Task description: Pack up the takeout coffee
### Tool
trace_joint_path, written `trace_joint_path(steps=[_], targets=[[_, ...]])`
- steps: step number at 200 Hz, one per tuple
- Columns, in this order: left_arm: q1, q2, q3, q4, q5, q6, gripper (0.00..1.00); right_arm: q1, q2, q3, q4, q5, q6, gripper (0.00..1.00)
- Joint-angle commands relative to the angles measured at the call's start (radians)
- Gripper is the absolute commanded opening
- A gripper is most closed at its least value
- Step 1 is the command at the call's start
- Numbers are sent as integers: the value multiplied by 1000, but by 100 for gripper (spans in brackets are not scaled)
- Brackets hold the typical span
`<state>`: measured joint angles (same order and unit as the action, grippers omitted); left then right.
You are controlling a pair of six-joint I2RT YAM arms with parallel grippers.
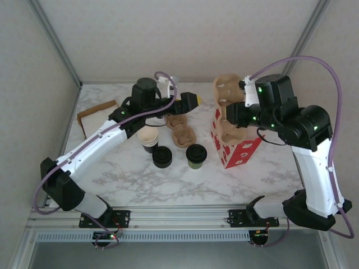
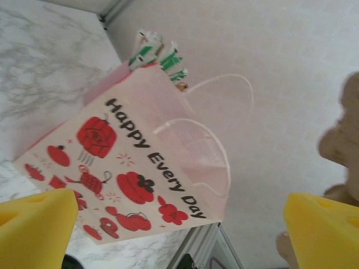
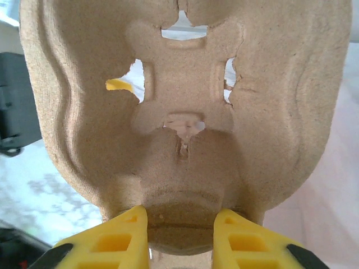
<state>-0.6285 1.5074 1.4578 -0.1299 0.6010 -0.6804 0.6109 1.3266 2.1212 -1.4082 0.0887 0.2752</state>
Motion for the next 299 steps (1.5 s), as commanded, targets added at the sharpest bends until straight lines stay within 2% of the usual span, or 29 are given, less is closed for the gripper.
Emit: trace_joint_path(steps=[1, 26, 45, 74, 92, 126, 153, 186, 212, 299], targets=[[-29, 41, 65, 34, -20, -11, 91, -44, 21, 34, -71, 117, -41, 24], [-52, 76, 101, 40, -14, -14, 85, -99, 44, 35, -90, 147, -58, 24], [-73, 93, 116, 46, -2, -18, 84, -144, 58, 33, -90, 149, -69, 24], [-113, 137, 149, 43, 14, -18, 84, -190, 78, 29, -78, 124, -83, 24], [-131, 183, 184, 33, 24, -15, 79, -219, 97, 26, -77, 106, -88, 24], [-146, 268, 243, 20, 46, -16, 63, -263, 114, 9, -68, 64, -94, 24], [-146, 308, 275, 6, 54, -16, 43, -277, 125, -5, -55, 34, -102, 23], [-146, 299, 254, 7, 48, -11, 19, -286, 152, -8, -46, -11, -115, 23], [-146, 276, 215, 3, 33, -4, 9, -305, 182, 1, -45, -68, -121, 23], [-137, 243, 163, -19, -2, 24, 0, -410, 265, -14, -44, -264, -129, 22]])
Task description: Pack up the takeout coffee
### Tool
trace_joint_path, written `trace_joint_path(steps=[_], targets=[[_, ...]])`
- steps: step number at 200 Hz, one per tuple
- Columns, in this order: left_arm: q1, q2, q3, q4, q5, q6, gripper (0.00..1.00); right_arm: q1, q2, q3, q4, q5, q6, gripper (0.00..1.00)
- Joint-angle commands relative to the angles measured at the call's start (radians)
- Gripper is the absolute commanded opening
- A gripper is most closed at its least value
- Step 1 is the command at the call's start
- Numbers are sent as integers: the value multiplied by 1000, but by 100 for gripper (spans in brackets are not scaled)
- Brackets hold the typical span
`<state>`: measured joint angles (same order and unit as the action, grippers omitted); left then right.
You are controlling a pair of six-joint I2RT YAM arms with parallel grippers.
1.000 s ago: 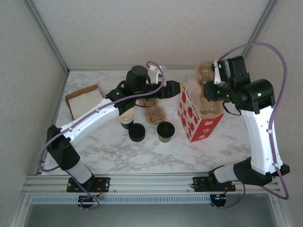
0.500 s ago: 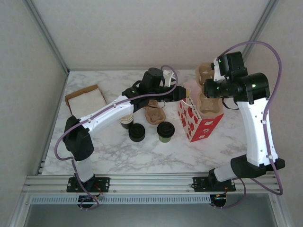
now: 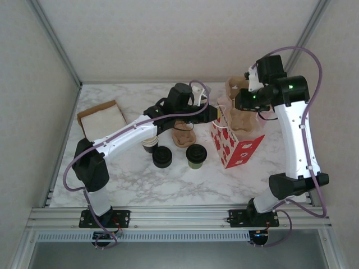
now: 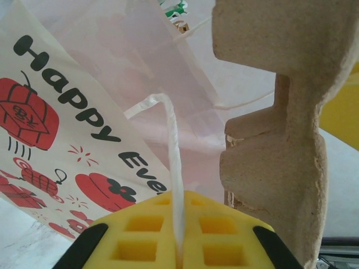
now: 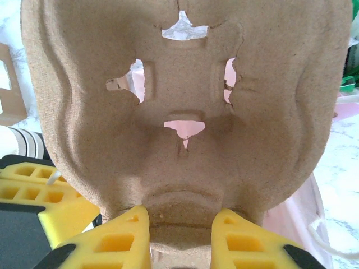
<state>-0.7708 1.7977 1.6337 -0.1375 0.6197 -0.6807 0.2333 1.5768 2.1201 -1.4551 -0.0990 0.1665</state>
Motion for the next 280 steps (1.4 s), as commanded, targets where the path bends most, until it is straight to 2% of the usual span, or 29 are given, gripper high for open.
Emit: trace_joint_path(steps=[1, 35, 125, 199, 280], targets=[[5, -47, -13, -10, -21, 25, 0, -34, 15, -13, 4, -79, -20, 22], [11, -59, -29, -9, -22, 29, 0, -60, 37, -28, 7, -116, -25, 22], [22, -62, -32, -12, -12, 38, 0, -94, 80, -34, 19, -100, -49, 20], [30, -61, -28, -13, -7, 43, 0, -92, 25, -115, 51, -10, -76, 20], [34, -56, -15, -20, -7, 39, 0, 1, -19, -164, 58, 94, -100, 21]])
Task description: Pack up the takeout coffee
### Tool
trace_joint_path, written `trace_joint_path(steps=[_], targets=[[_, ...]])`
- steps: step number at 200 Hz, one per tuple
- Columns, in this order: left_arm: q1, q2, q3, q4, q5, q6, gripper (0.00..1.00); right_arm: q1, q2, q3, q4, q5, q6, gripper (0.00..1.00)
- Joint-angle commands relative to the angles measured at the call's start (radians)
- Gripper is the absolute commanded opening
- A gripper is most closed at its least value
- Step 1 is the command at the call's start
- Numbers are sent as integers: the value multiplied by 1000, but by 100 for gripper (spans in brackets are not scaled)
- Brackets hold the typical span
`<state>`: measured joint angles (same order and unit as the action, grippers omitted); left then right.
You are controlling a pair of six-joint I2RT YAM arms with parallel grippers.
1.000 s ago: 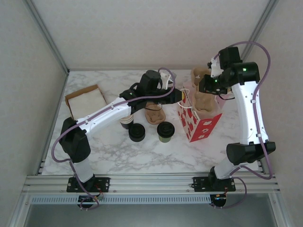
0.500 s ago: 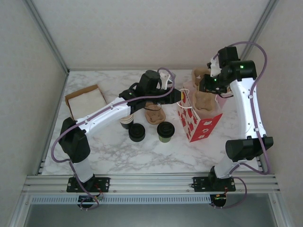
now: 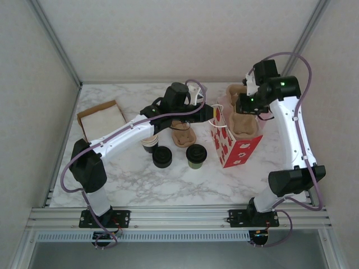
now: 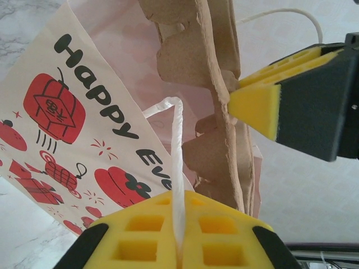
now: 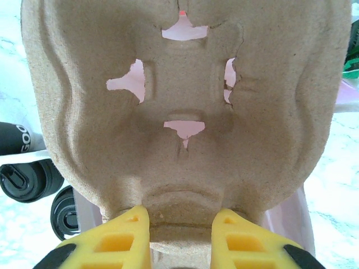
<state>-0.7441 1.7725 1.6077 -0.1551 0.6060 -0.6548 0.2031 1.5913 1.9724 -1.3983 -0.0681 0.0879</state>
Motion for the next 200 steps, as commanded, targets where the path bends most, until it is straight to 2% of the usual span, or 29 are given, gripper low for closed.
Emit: trace_joint_path(steps=[1, 59, 200], targets=[[8, -31, 11, -3, 6, 12, 0, 31, -34, -16, 1, 63, -22, 21], [8, -38, 7, -3, -1, 9, 0, 80, -33, -36, -14, 130, -20, 20], [8, -44, 3, -6, -12, 4, 0, 100, 22, -57, -28, 153, -11, 20]])
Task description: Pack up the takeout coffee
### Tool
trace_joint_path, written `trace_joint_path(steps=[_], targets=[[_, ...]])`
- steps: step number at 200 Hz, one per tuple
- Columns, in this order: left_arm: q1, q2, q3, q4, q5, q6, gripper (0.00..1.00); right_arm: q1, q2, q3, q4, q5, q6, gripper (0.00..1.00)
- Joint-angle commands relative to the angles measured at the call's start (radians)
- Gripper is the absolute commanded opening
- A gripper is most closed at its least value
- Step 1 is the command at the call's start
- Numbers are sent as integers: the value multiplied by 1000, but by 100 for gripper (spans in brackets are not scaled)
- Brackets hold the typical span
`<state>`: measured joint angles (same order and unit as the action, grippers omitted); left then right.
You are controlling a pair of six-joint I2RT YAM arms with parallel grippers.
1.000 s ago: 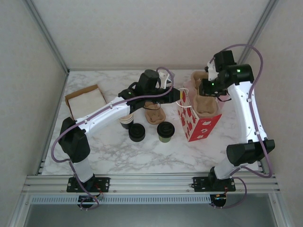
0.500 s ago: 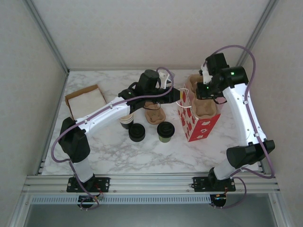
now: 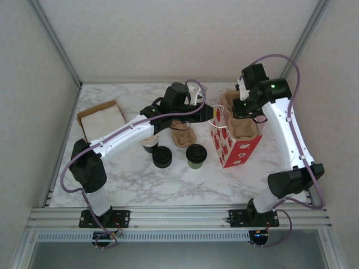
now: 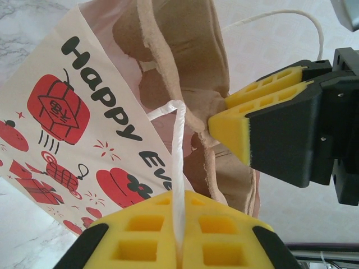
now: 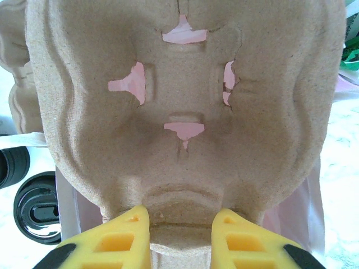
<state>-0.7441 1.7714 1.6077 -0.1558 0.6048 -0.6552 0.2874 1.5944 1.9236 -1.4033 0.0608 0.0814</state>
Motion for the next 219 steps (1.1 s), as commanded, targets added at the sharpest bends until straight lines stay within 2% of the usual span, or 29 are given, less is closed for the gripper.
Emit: trace_joint_path(steps=[1, 133, 219], targets=[[8, -43, 3, -5, -11, 4, 0, 15, 20, -8, -24, 24, -5, 20], [8, -41, 0, -8, -12, 11, 0, 23, 85, 60, -55, 109, 9, 18], [8, -34, 3, -8, -14, 11, 0, 29, 45, -67, -16, 61, 14, 16]])
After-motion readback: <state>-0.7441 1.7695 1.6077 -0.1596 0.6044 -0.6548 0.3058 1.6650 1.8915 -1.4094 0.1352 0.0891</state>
